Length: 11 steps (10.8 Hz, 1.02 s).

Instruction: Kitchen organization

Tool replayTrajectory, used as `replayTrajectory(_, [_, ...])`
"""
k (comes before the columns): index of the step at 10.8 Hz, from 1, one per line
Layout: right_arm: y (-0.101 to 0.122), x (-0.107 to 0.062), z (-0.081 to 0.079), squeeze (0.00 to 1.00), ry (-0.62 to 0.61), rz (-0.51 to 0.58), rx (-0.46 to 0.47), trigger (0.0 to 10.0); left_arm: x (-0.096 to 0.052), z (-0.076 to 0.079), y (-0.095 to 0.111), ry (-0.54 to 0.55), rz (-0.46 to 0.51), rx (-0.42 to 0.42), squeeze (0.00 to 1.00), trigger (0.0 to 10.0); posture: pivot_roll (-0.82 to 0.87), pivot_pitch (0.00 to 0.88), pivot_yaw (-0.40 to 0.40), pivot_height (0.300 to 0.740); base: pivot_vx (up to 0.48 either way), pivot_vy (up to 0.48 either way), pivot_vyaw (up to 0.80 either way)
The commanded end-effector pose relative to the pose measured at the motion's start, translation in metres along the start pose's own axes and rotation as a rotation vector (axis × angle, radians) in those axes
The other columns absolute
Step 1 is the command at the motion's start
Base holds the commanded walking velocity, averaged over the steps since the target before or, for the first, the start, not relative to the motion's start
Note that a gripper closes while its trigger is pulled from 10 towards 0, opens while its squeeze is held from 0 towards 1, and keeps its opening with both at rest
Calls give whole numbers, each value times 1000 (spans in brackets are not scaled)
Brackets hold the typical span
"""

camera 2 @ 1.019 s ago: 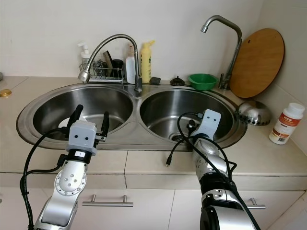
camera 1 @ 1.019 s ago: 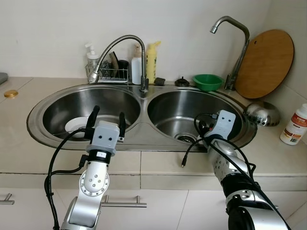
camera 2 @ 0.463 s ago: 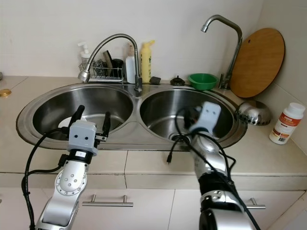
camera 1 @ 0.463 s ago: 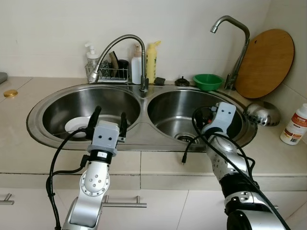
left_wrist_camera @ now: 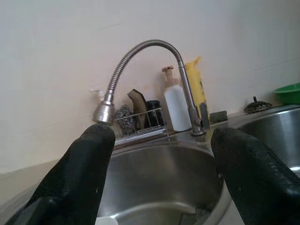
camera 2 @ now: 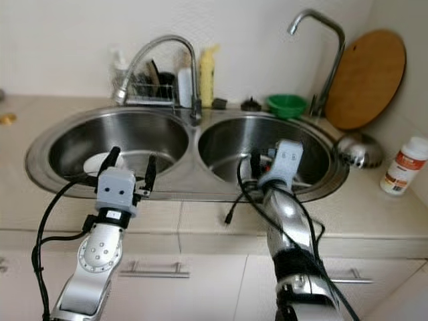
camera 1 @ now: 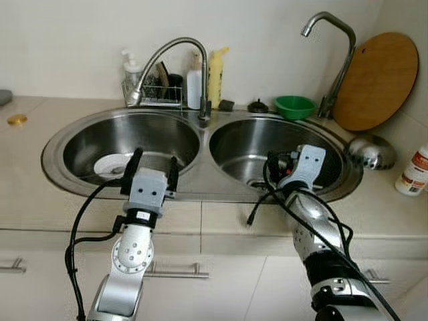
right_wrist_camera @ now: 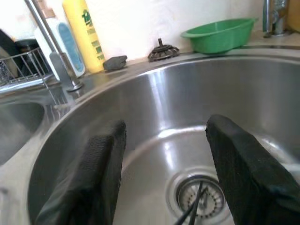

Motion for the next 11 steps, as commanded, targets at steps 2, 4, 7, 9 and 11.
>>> replayTrajectory(2, [13, 0, -5, 0, 22, 53, -31, 10000, 1, 0, 1, 1, 3, -12, 0, 10000, 46, 0, -47, 740, 0, 0, 0])
replayTrajectory(4, [13, -2, -6, 0, 28, 64, -43, 10000, 1, 1, 1, -1, 4, -12, 0, 10000, 45, 0, -47, 740, 0, 0, 0])
replayTrajectory(7, [10, -7, -7, 0, 41, 71, -60, 10000, 1, 1, 1, -2, 6, -21, 0, 10000, 47, 0, -48, 740, -92, 0, 0])
replayTrajectory(9, [9, -7, -7, 0, 44, 69, -67, 10000, 1, 1, 1, -2, 7, -25, 0, 10000, 47, 0, -47, 740, -279, 0, 0])
replayTrajectory(11, [8, -8, -7, 0, 46, 72, -75, 10000, 2, 1, 2, -3, 7, -25, 0, 10000, 46, 0, -45, 740, -281, 0, 0])
Point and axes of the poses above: a point about 5 cm out from each wrist's last joint towards the gripper, its own x axis pointing out of the wrist towards the gripper, its own y axis along the axis of the wrist's last joint, z = x × y, the point moved 4 cm from there along x, pointing out of the wrist towards the gripper, and after that the axes turned 12 degrees about x, right-handed, at the moved point
